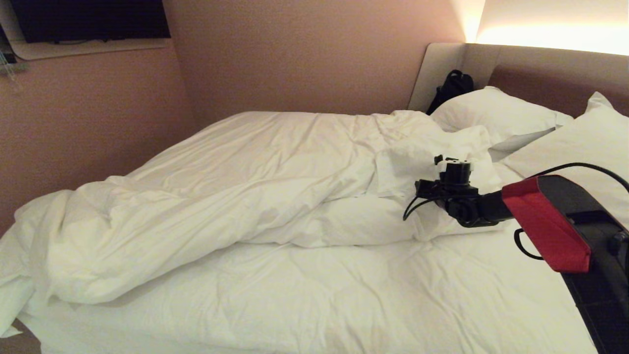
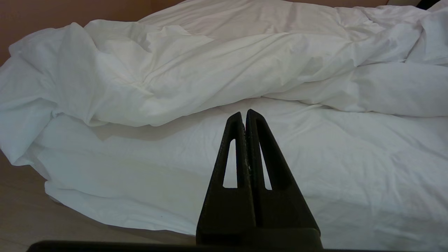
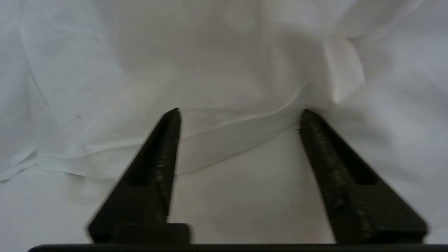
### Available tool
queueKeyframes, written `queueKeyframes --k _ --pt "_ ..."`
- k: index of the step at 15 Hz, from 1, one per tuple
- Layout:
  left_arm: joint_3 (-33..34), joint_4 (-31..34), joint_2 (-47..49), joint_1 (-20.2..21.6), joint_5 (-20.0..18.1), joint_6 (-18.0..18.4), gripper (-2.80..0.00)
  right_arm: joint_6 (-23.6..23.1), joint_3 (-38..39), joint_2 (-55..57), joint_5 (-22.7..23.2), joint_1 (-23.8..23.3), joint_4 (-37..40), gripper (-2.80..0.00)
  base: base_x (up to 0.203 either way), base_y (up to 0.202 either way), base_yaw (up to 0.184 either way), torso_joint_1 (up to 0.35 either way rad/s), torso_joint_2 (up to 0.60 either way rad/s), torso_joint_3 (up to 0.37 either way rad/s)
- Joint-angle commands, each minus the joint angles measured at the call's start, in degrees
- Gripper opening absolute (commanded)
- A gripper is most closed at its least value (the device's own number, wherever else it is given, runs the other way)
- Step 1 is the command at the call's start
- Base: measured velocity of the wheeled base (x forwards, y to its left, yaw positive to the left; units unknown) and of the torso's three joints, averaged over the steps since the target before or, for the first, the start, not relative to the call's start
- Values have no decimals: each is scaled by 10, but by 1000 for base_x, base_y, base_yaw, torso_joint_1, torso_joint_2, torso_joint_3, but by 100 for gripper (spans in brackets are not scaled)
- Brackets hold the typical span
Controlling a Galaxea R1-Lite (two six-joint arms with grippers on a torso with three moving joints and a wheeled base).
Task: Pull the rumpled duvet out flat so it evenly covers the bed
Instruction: Hold the folded corner of the quilt
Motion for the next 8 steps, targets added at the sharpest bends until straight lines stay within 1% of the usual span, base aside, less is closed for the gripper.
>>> queueKeyframes --k 1,5,8 --pt "0 0 0 0 0 -1 -280 0 -8 9 -1 0 0 0 0 0 0 0 0 0" --pt "0 -1 0 0 0 -1 -280 0 -59 46 0 0 7 0 0 0 0 0 0 0" --pt "0 0 0 0 0 -1 -280 0 -58 49 5 0 18 0 0 0 0 0 0 0"
